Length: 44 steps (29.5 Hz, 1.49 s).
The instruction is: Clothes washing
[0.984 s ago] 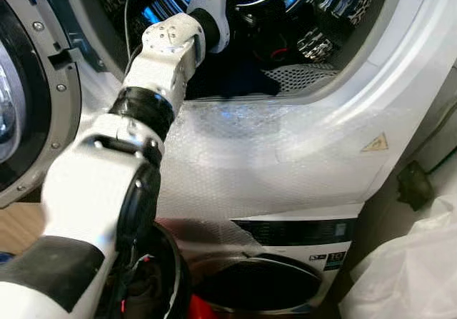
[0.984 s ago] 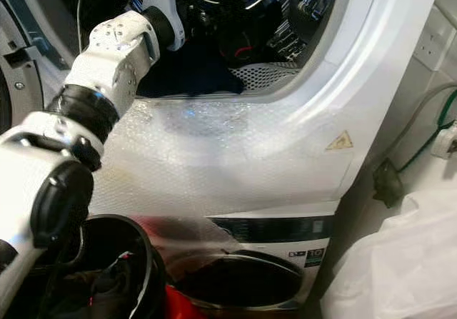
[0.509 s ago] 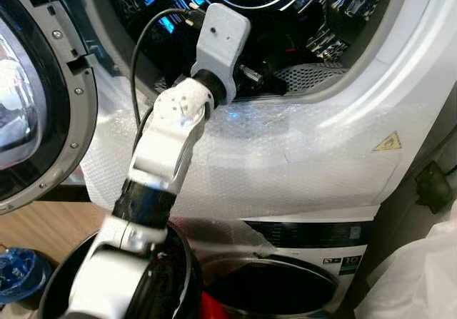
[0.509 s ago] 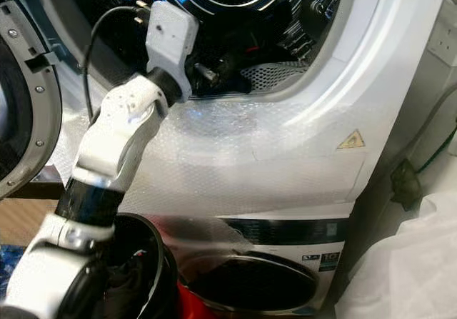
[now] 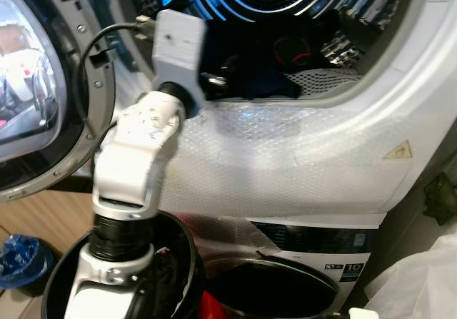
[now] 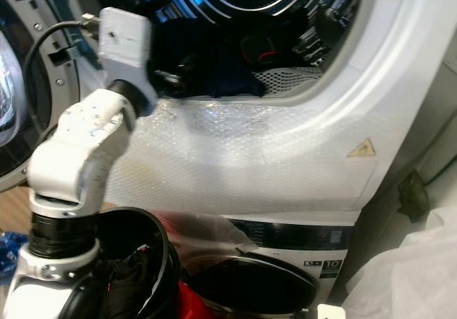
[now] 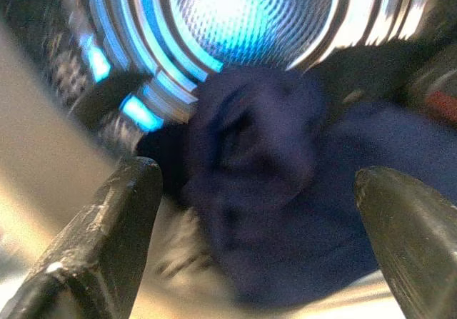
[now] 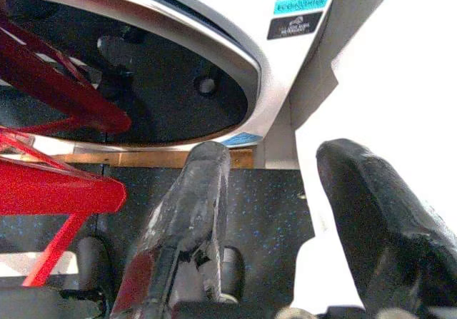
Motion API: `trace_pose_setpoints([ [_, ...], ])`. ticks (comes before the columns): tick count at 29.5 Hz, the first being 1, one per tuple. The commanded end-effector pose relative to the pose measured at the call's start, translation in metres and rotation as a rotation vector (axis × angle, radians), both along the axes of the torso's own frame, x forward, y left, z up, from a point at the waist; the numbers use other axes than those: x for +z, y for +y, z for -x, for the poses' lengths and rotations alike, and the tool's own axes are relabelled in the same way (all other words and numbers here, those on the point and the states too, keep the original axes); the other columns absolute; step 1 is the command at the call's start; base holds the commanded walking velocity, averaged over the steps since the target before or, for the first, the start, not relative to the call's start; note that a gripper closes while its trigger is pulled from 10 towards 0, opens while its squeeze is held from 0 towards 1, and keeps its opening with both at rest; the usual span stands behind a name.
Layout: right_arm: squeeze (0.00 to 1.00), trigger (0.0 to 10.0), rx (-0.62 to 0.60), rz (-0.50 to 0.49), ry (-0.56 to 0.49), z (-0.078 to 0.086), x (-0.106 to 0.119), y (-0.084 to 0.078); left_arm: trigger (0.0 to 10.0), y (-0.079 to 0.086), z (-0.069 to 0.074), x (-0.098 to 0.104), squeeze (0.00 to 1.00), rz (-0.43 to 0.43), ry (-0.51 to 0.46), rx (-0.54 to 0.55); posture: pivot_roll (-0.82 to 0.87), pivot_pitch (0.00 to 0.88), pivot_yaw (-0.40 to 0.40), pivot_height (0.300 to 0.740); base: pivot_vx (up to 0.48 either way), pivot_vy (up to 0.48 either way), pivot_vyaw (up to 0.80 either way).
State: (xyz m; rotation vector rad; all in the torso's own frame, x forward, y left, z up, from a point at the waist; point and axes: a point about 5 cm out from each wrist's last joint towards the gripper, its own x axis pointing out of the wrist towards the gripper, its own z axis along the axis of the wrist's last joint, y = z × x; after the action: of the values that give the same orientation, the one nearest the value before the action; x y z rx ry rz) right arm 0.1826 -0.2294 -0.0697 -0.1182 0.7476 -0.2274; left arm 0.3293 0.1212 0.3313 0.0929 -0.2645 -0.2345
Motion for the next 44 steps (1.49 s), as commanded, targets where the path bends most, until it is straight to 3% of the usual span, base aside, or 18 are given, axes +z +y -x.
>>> trace_pose_setpoints([
  [1,0.00,10.0,0.021,-0.002,0.015,-0.001,0.000,0.000,10.0,0.005,-0.001,-0.009,0.00,-0.024,0.075,-0.035,0.06,0.000,0.076,0.740,0.000,0.000,0.00],
  [6,0.00,10.0,0.022,0.013,0.017,-0.001,0.001,-0.005,10.0,0.003,0.010,-0.008,0.00,0.034,0.135,-0.092,0.07,0.000,0.074,0.740,0.000,0.000,0.00],
  [12,0.00,10.0,0.034,-0.003,0.029,0.003,-0.003,0.003,10.0,-0.009,0.018,-0.011,0.00,-0.085,0.157,-0.255,0.07,0.000,0.088,0.740,0.000,0.000,0.00],
  [20,0.00,10.0,0.022,-0.012,0.037,0.009,-0.006,0.005,10.0,-0.022,0.019,-0.010,0.00,-0.087,0.165,-0.371,0.04,0.000,0.102,0.740,0.000,0.000,0.00],
  [28,0.00,10.0,0.013,-0.005,0.042,0.014,-0.007,0.000,10.0,-0.020,0.009,-0.009,0.00,-0.095,0.167,-0.389,0.03,0.000,0.103,0.740,0.000,0.000,0.00],
  [33,0.00,10.0,0.011,0.006,0.040,0.017,-0.006,-0.005,10.0,-0.023,-0.004,0.011,0.00,-0.106,0.143,-0.523,0.00,0.000,0.097,0.740,0.000,0.000,0.00],
  [36,0.00,10.0,0.013,0.009,0.039,0.018,-0.006,-0.007,10.0,-0.023,-0.008,0.014,0.00,-0.126,0.133,-0.543,-0.01,0.000,0.099,0.740,0.000,0.000,0.00],
  [41,0.00,10.0,0.014,0.015,0.039,0.024,-0.007,-0.010,10.0,-0.021,-0.031,0.008,0.00,-0.157,0.227,-0.604,-0.04,0.000,0.103,0.740,0.000,0.000,0.00],
  [44,0.00,10.0,0.010,0.018,0.040,0.026,-0.007,-0.011,10.0,-0.020,-0.036,0.006,0.00,-0.207,0.233,-0.590,-0.05,0.000,0.109,0.740,0.000,0.000,0.00],
])
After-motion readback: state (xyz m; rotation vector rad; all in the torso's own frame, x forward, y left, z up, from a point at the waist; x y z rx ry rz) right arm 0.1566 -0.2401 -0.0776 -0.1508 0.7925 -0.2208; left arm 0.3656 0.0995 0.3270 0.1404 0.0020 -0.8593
